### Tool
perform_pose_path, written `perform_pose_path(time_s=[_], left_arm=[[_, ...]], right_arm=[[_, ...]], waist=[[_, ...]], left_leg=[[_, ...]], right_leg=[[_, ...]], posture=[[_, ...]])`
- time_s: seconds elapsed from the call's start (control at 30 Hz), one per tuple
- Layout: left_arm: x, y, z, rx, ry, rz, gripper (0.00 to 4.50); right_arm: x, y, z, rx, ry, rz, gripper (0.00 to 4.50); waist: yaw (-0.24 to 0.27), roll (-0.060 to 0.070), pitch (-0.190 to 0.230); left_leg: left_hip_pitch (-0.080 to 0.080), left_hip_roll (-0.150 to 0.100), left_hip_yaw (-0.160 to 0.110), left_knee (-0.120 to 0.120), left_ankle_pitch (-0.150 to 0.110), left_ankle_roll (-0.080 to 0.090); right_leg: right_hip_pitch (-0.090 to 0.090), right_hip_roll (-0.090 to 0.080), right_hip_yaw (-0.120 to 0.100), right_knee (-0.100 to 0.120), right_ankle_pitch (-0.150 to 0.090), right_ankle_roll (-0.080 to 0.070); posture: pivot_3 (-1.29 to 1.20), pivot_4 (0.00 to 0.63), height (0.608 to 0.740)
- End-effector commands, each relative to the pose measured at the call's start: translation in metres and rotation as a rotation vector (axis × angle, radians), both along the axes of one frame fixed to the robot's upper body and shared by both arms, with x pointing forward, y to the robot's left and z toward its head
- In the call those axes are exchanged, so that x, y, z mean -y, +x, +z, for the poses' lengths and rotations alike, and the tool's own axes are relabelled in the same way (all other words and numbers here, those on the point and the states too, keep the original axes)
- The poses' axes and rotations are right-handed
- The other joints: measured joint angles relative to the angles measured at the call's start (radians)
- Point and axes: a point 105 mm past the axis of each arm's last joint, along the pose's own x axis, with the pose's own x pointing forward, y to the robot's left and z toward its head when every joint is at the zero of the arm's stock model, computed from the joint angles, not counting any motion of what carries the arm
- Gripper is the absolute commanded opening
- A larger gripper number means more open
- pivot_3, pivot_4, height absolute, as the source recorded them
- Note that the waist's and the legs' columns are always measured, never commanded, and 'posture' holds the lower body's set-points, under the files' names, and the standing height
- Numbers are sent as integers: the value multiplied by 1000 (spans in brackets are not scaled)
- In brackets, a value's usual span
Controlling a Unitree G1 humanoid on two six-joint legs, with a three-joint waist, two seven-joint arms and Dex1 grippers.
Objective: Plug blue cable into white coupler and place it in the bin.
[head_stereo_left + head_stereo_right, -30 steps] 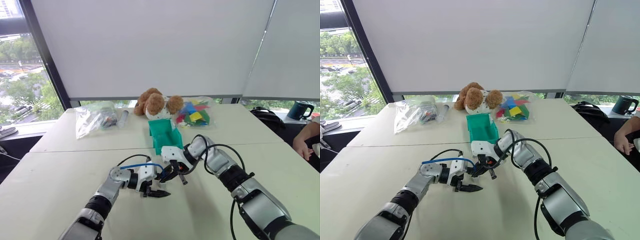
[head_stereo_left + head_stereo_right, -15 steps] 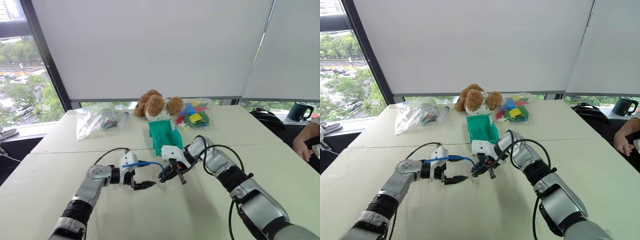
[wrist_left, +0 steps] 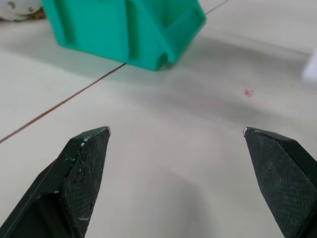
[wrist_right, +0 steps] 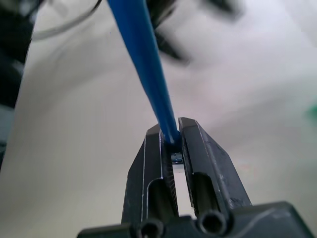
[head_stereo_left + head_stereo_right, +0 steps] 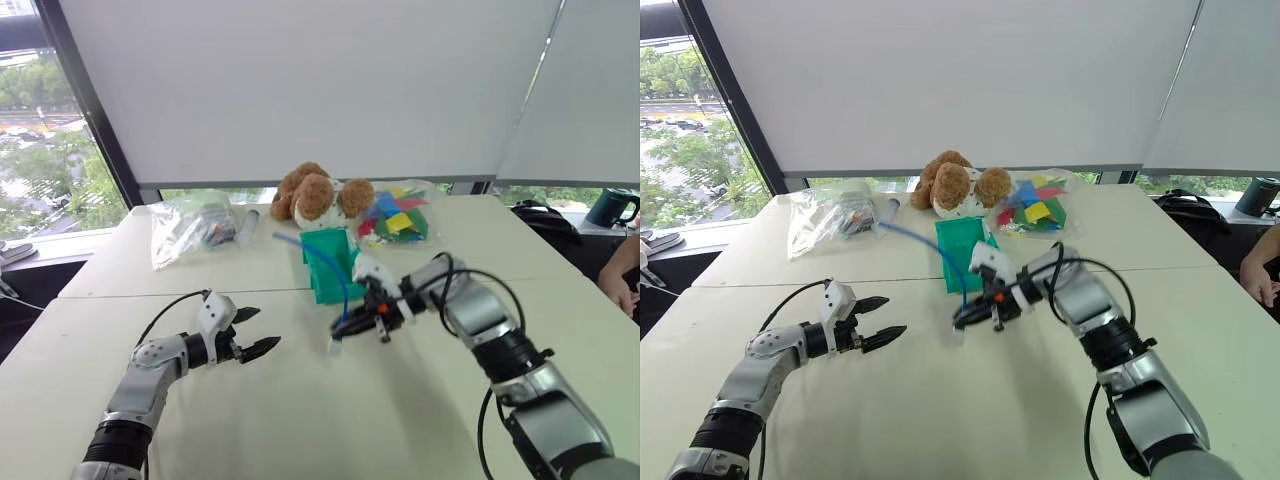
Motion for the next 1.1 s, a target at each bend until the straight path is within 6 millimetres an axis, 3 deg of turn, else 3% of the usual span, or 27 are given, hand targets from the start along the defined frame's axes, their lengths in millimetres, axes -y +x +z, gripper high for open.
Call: perform_pose_path(time_s=[0.03, 0.23, 0.33, 0.53, 0.63, 0.83, 1.1], left_arm=[[-1, 0, 15, 56, -35, 22, 4425], [1, -3, 17, 64, -50, 38, 4425], [2, -8, 21, 61, -63, 41, 4425], [2, -13, 24, 52, -62, 44, 4425], [-1, -15, 26, 54, -62, 60, 4500], [-1, -19, 25, 51, -65, 77, 4500], [-2, -19, 31, 39, -92, 98, 4500]], right_arm=[[1, 15, 45, 136, 96, -49, 0], [9, 71, 62, 255, 137, -273, 0], [0, 91, 54, 203, 165, -367, 0], [-4, 111, 29, 124, 126, -517, 0], [-3, 117, 24, 146, 94, -585, 1234], [1, 127, 40, 194, 146, -693, 4395], [34, 127, 100, 293, 282, -742, 4454]], waist=[[0, 0, 1], [-4, -1, 3], [-9, -1, 6], [-8, 0, 7], [-8, 0, 7], [-10, 1, 8], [-6, 1, 8]], left_leg=[[0, 0, 0, 0, 0, 0], [0, -1, 1, 0, 0, 0], [0, -1, 2, -1, 0, 0], [0, -1, 2, -2, 1, -1], [0, -2, 3, -2, 1, -2], [0, -3, 3, -2, 1, -2], [0, -3, 3, -2, 1, -2]], right_leg=[[0, 0, 0, 0, 0, 0], [0, -1, 0, -1, 0, 0], [0, -1, 0, 0, 0, 0], [0, -1, 0, 0, 1, 1], [0, -2, 0, 0, 1, 1], [0, -3, 0, 0, 1, 1], [0, -2, -1, 0, 1, 1]], posture=[[0, 150, 740], [0, 150, 740], [0, 150, 740], [0, 150, 740], [0, 150, 740], [0, 150, 740], [0, 150, 740]])
